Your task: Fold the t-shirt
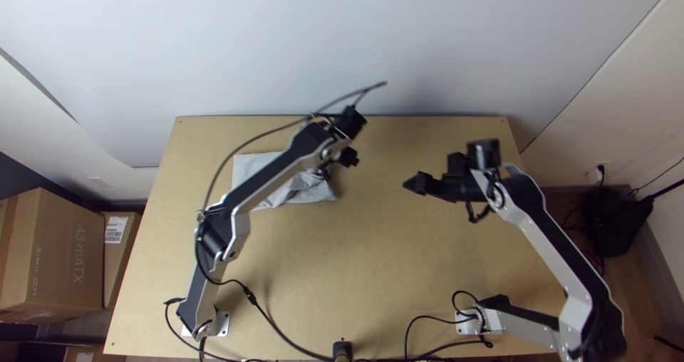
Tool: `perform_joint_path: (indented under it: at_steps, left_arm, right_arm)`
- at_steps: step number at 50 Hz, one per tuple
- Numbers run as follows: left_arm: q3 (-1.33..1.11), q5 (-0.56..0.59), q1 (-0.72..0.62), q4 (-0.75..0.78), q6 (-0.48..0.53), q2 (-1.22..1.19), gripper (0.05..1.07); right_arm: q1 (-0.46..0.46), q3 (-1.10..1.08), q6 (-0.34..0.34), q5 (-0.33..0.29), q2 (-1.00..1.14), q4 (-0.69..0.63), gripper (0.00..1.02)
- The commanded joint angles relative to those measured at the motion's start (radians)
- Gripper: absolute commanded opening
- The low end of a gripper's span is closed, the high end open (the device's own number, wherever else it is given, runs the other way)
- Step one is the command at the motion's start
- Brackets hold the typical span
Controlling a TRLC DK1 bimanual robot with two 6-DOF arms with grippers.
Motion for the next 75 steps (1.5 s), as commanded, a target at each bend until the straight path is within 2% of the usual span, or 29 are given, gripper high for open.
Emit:
perform_joint_path:
  at_steps: [1,9,19,25,35,39,43,52,56,60,68,75]
  left_arm:
    - [0.029,0.071,0.09,0.003,-0.037,-0.145,1.03]
    - [0.024,0.247,0.248,-0.028,-0.075,-0.277,1.03]
    - [-0.065,0.379,0.437,-0.062,-0.098,-0.415,1.03]
    - [-0.103,0.434,0.538,-0.1,-0.121,-0.465,1.03]
    - [-0.193,0.448,0.641,-0.105,-0.112,-0.55,1.03]
    - [-0.221,0.45,0.673,-0.105,-0.107,-0.573,1.03]
    - [-0.246,0.45,0.702,-0.105,-0.103,-0.59,1.03]
    - [-0.272,0.451,0.739,-0.103,-0.103,-0.6,1.03]
    - [-0.275,0.451,0.742,-0.095,-0.107,-0.599,1.03]
    - [-0.273,0.451,0.74,-0.089,-0.11,-0.597,1.03]
    - [-0.27,0.451,0.742,-0.082,-0.115,-0.599,1.03]
    - [-0.276,0.451,0.745,-0.08,-0.119,-0.596,1.03]
  right_arm:
    - [0.095,0.18,0.015,0.06,0.138,-0.042,0.98]
    - [0.271,0.463,0.015,0.272,0.377,-0.105,0.98]
    - [0.443,0.737,-0.091,0.446,0.639,-0.095,0.98]
    - [0.508,0.881,-0.135,0.472,0.774,-0.059,0.98]
    - [0.574,1.184,-0.201,0.522,1.024,-0.036,0.98]
    - [0.604,1.193,-0.241,0.561,1.064,0.053,0.98]
    - [0.636,1.197,-0.299,0.63,1.103,0.079,0.98]
    - [0.653,1.139,-0.324,0.724,1.156,0.056,0.98]
    - [0.643,1.096,-0.321,0.749,1.146,-0.001,0.98]
    - [0.623,1.027,-0.262,0.767,1.084,-0.084,0.98]
    - [0.601,0.736,-0.143,0.765,0.85,-0.088,0.98]
    - [0.537,0.691,-0.061,0.747,0.794,-0.088,0.98]
